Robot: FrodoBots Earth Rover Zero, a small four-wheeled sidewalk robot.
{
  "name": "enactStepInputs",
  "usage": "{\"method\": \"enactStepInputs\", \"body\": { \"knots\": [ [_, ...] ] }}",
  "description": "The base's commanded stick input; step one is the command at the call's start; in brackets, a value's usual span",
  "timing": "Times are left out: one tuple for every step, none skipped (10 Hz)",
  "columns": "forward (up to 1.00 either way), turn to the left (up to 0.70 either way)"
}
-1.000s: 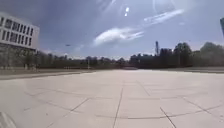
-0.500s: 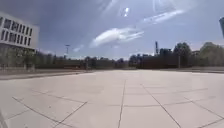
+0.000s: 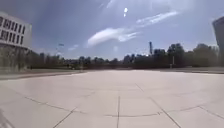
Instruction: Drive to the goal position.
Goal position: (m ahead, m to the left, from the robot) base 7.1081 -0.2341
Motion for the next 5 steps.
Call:
{"method": "enactStepInputs", "body": {
  "knots": [
    [0.7, -0.01],
    [0.7, -0.01],
    [0.7, -0.01],
    [0.7, -0.01],
    [0.7, -0.01]
  ]
}}
